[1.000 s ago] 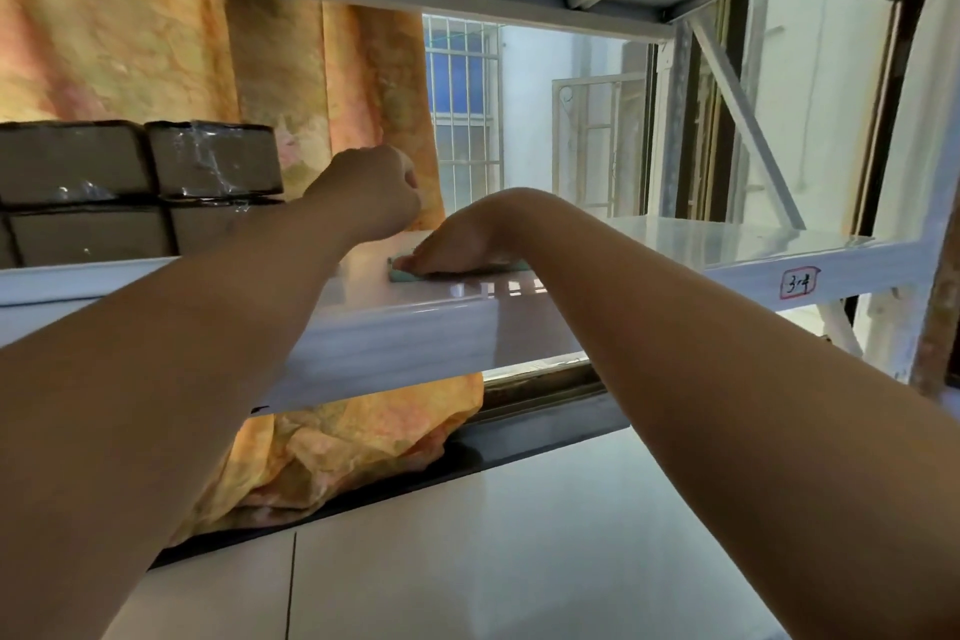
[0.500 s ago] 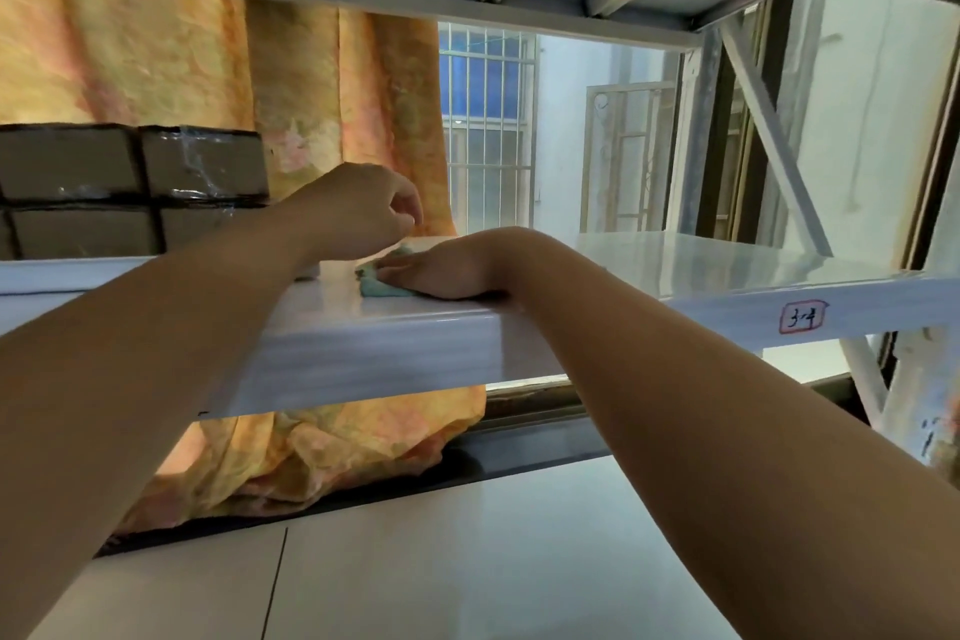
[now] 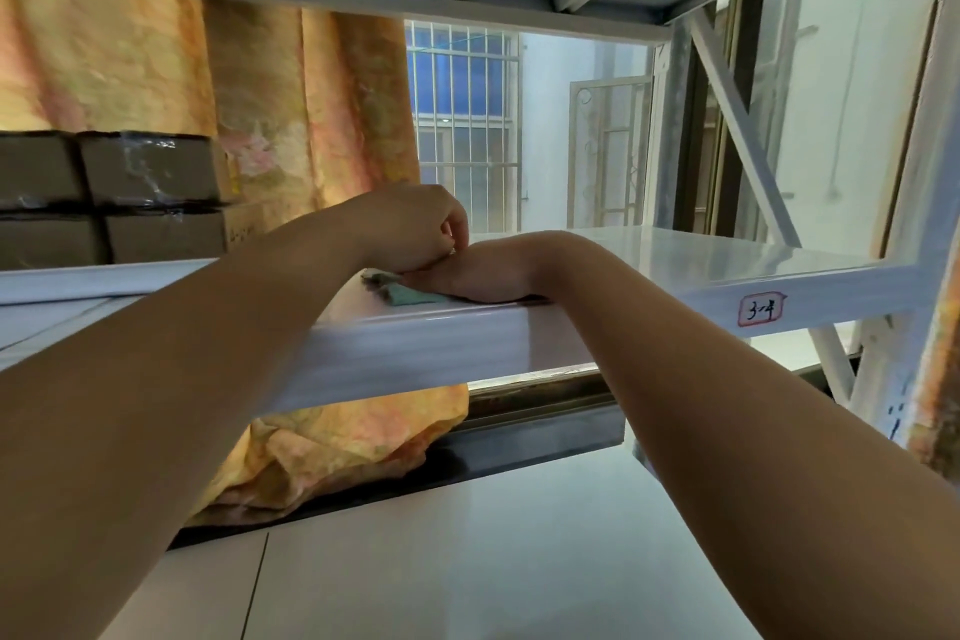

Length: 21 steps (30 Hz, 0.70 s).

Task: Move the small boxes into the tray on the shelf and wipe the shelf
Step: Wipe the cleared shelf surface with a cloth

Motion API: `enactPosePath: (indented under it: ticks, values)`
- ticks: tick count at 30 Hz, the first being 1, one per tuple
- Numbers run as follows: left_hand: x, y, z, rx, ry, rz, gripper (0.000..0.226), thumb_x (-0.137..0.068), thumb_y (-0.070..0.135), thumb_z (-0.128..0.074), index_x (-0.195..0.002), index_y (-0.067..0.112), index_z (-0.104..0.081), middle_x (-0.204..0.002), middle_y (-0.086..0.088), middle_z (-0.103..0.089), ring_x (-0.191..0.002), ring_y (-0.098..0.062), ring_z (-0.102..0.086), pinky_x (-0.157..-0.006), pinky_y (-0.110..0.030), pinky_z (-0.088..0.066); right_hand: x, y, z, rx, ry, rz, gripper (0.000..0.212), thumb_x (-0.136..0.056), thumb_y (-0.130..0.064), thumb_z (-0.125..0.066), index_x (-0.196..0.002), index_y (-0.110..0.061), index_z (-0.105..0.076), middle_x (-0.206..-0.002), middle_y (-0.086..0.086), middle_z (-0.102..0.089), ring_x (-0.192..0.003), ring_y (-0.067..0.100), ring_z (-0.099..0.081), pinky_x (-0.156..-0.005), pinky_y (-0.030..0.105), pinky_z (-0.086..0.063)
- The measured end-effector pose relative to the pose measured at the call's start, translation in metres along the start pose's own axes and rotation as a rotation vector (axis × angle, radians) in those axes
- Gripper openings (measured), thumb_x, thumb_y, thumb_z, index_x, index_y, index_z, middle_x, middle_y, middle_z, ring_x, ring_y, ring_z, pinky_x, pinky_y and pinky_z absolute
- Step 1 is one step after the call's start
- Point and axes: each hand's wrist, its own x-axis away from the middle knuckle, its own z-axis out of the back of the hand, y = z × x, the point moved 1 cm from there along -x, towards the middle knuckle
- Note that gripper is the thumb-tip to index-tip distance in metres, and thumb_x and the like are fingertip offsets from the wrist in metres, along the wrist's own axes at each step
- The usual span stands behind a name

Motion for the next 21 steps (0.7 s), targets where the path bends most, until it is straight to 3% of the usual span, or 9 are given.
enactPosePath:
  ticks: [8,14,18,21]
  values:
    - [-0.016,0.019,-0.012,-0.011,0.013,0.034,0.020,-0.086,0.011,-0.050,-0.089,0.026,-0.062,-0.110,-0.001,-0.064,-0.096,-0.014,-0.051,-0.086,-0.032,-0.048,0.002,0.031,0.009,-0.019,-0.003,-0.089,0.066,-0.091,-0.064,-0.032,-0.140,-0.021,-0.042,-0.141,0.003,-0.047,-0.117,0.018,-0.047,-0.098,0.032,-0.032]
    - [-0.008,0.013,-0.021,0.055,0.056,0.144,0.014,-0.087,0.026,-0.054,-0.094,0.022,-0.066,-0.098,0.002,-0.065,-0.091,-0.017,-0.060,-0.075,-0.030,-0.049,0.004,0.065,0.024,0.065,-0.019,-0.136,0.056,-0.093,-0.065,-0.019,-0.146,-0.046,-0.022,-0.156,-0.003,-0.026,-0.142,0.022,-0.027,-0.111,0.042,-0.018]
    - [-0.001,0.006,-0.022,0.078,0.088,0.209,0.009,-0.089,0.025,-0.053,-0.086,0.024,-0.063,-0.085,0.008,-0.057,-0.078,-0.012,-0.054,-0.066,-0.025,-0.040,0.006,0.081,0.032,0.105,0.017,-0.259,0.059,-0.095,-0.061,-0.019,-0.149,-0.036,-0.022,-0.157,0.002,-0.024,-0.143,0.025,-0.025,-0.114,0.043,-0.015]
    - [0.011,0.000,-0.016,0.067,0.089,0.248,0.012,-0.089,0.026,-0.052,-0.092,0.024,-0.063,-0.088,0.006,-0.060,-0.076,-0.013,-0.056,-0.063,-0.025,-0.039,0.002,0.087,0.033,0.091,0.038,-0.356,0.067,-0.093,-0.063,-0.021,-0.148,-0.026,-0.030,-0.154,0.006,-0.031,-0.139,0.027,-0.032,-0.112,0.043,-0.019]
